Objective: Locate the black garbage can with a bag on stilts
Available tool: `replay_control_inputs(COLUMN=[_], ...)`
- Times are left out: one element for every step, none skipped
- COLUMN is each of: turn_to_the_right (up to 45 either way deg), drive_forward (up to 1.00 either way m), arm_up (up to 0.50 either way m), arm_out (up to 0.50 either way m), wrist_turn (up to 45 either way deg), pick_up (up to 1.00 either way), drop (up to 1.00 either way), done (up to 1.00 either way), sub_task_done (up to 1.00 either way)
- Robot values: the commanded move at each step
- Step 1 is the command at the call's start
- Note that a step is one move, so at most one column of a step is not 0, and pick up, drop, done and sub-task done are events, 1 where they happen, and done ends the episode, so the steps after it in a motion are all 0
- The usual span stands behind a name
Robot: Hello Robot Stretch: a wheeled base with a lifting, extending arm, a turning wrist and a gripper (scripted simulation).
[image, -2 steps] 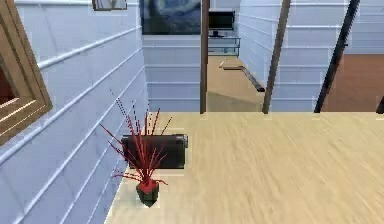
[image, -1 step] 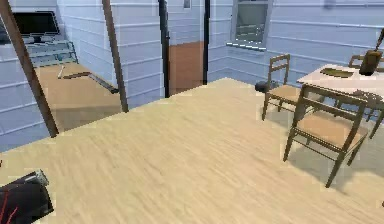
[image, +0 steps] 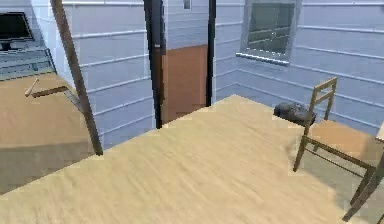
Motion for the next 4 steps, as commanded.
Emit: replay_control_inputs(turn_to_the_right=[0.0,0.0,0.0,0.0], drive_forward=[1.0,1.0,0.8,0.3], arm_up=[0.0,0.0,0.0,0.0], arm_out=[0.0,0.0,0.0,0.0], wrist_turn=[0.0,0.0,0.0,0.0], pick_up=[0.0,0.0,0.0,0.0], drop=[0.0,0.0,0.0,0.0], done=[0.0,0.0,0.0,0.0], sub_task_done=[0.0,0.0,0.0,0.0])
